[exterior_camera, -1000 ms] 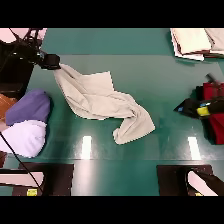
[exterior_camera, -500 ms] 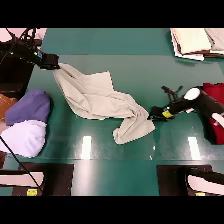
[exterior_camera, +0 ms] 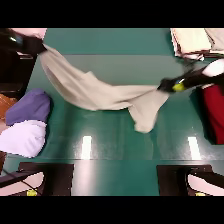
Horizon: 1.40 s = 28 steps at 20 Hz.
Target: Fold the shirts.
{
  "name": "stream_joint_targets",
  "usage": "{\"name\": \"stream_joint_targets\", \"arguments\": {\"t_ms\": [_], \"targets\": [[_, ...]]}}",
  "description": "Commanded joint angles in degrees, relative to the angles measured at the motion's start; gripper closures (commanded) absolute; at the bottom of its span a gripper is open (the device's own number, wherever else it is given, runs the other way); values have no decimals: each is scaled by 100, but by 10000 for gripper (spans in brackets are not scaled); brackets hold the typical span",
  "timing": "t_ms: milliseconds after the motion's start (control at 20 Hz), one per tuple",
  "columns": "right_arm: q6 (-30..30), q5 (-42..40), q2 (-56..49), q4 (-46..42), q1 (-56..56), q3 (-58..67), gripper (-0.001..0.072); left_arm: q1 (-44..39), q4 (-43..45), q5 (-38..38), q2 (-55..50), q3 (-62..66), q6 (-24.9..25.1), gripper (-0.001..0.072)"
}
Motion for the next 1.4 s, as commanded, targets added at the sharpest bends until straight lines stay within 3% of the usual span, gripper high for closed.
{"name": "stream_joint_targets", "arguments": {"t_ms": [0,350,650,850,1000,1150,1350], "targets": [[-9,348,977,-63,-614,1261,696,7,-39,273,966,623,-13,683],[-7,1067,2052,-68,-1475,2990,696,7,-426,649,2389,1563,-37,683],[133,1908,1366,-55,-1853,4076,696,7,-426,525,2365,1143,-177,683],[164,2188,337,-87,-1180,3477,696,7,-490,-216,1650,17,-181,683],[295,2188,-535,-673,-708,2503,696,-4,-514,-638,831,-1169,-151,682],[313,1851,-1467,-848,-581,1805,696,-4,-516,-66,-74,-2236,57,682],[308,1397,-2415,-442,-643,2168,695,-4,-505,911,-1261,-2210,249,680]]}}
